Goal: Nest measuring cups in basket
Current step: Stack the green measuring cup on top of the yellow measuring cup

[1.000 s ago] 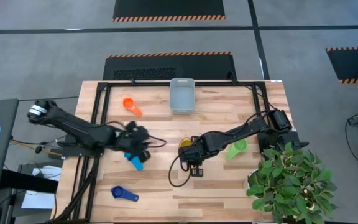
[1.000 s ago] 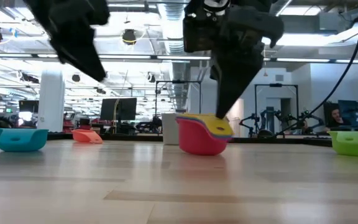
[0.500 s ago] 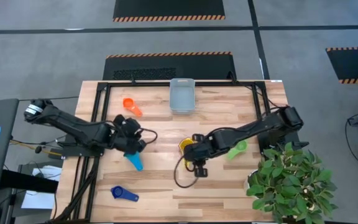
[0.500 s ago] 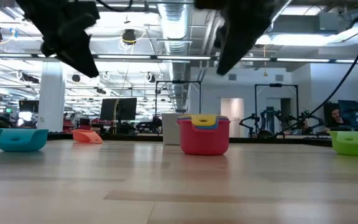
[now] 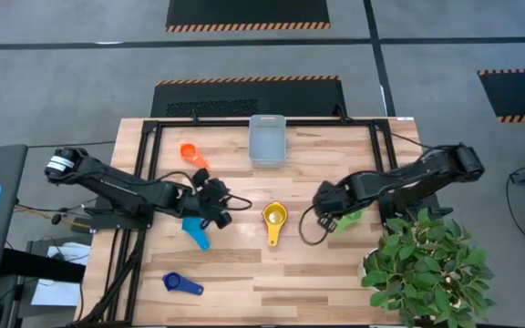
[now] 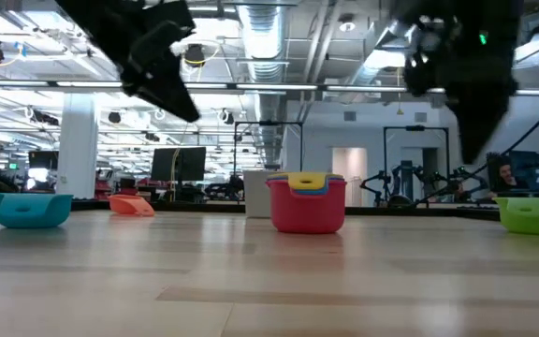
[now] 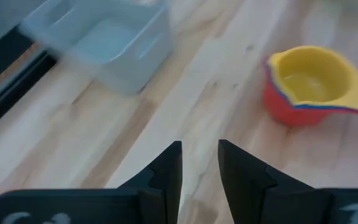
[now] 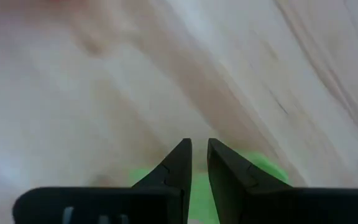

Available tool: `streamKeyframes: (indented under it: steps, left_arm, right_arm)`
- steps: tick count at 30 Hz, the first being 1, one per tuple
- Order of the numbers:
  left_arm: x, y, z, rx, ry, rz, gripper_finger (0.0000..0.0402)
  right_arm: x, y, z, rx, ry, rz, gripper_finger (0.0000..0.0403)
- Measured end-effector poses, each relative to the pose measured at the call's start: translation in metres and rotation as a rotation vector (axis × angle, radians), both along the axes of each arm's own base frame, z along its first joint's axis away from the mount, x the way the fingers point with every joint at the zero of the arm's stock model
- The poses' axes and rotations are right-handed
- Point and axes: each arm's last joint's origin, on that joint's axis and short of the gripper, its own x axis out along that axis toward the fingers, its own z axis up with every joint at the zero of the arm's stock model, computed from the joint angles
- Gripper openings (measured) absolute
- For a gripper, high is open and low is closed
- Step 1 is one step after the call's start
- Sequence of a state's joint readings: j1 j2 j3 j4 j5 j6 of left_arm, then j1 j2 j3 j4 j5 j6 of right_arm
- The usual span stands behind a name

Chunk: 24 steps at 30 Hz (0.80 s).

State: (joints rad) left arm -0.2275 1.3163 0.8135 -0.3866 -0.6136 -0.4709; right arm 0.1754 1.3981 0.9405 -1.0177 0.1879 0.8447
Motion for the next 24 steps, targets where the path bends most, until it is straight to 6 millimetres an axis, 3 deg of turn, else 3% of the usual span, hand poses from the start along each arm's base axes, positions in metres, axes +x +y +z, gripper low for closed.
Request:
streamKeyframes:
  steps: [7, 12, 19, 24]
  left_arm:
    - [0.025, 0.014, -0.003, -0.005, -0.042, -0.17, 0.0093]
    - [0.027, 0.028, -0.007, -0.013, -0.011, -0.158, 0.0093]
    - [0.028, 0.035, -0.009, 0.012, 0.016, -0.162, 0.0093]
    - [0.028, 0.037, -0.009, 0.017, 0.018, -0.161, 0.0093]
  right_arm:
    - [-0.039, -0.015, -0.016, 0.031, 0.099, -0.221, 0.0082]
    - [-0.057, -0.019, -0.017, -0.001, 0.174, -0.298, 0.0122]
    - [-0.07, -0.021, -0.039, -0.012, 0.256, -0.327, 0.0202]
    - [-0.068, -0.022, -0.041, 0.005, 0.225, -0.344, 0.0217]
